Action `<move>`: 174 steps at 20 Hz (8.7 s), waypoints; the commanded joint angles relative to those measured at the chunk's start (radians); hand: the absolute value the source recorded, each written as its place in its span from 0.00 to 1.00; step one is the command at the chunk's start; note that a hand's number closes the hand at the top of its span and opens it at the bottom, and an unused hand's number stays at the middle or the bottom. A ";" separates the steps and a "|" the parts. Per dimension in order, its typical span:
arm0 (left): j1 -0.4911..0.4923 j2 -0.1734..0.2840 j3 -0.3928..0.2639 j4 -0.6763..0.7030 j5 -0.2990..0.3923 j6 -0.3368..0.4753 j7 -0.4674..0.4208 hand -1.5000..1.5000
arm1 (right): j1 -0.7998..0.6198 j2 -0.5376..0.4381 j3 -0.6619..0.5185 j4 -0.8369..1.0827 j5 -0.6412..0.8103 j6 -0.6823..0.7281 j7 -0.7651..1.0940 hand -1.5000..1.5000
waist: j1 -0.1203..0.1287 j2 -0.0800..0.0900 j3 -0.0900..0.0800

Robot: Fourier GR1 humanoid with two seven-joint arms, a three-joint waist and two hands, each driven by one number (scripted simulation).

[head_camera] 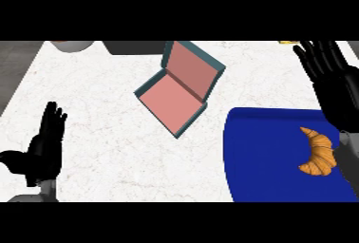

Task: Pick the croissant from the tray and place it in the cardboard box

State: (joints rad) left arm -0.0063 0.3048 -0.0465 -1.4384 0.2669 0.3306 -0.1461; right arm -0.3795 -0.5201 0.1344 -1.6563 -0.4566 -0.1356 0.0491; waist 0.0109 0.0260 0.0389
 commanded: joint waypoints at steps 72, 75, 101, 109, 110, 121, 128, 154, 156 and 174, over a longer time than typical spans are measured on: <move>0.043 -0.071 0.032 -0.119 -0.417 -0.219 0.215 0.50 | 0.358 0.047 -0.123 0.118 0.961 0.393 0.528 0.00 | -0.010 -0.027 -0.039; 0.011 -0.064 0.071 -0.094 -0.394 -0.258 0.224 0.50 | 0.327 0.085 -0.129 0.217 1.011 0.361 0.478 0.00 | -0.010 -0.026 -0.039; 0.050 -0.125 0.085 -0.153 -0.484 -0.272 0.225 0.50 | 0.193 0.045 -0.149 0.354 1.288 0.266 0.221 1.00 | 0.004 -0.024 -0.038; 0.000 -0.120 0.098 -0.103 -0.470 -0.294 0.234 0.50 | -0.047 0.046 -0.030 0.482 1.382 0.268 0.013 1.00 | 0.003 -0.023 -0.039; 0.006 -0.127 0.087 -0.216 -0.459 -0.298 0.340 0.50 | -0.032 0.050 -0.020 0.479 1.404 0.241 0.002 1.00 | 0.003 -0.026 -0.038; 0.003 -0.120 0.124 -0.093 -0.466 -0.297 0.229 0.50 | -0.114 0.152 -0.142 0.191 1.147 0.330 -0.062 1.00 | -0.024 -0.031 -0.040; -0.048 -0.138 0.108 -0.064 -0.481 -0.293 0.231 0.50 | -0.167 0.230 -0.170 0.064 1.012 0.398 -0.022 1.00 | -0.016 -0.028 -0.039; -0.061 -0.139 0.109 -0.075 -0.492 -0.324 0.232 0.50 | -0.783 0.519 0.010 0.959 1.145 0.133 0.162 1.00 | 0.032 -0.013 -0.040; -0.031 -0.135 0.112 -0.122 -0.480 -0.336 0.255 0.50 | -0.775 0.520 0.035 1.021 1.123 0.088 0.158 1.00 | 0.035 -0.015 -0.040; 0.002 -0.134 0.117 -0.125 -0.488 -0.332 0.208 0.50 | -0.860 0.513 -0.228 1.197 0.715 -0.240 -0.097 0.00 | 0.042 -0.009 -0.038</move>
State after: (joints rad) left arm -0.0244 0.1573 0.0542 -1.5585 -0.2240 -0.0024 0.0812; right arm -1.2116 -0.0015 0.0055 -0.4569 0.3381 -0.3362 -0.0065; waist 0.0627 0.0181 0.0005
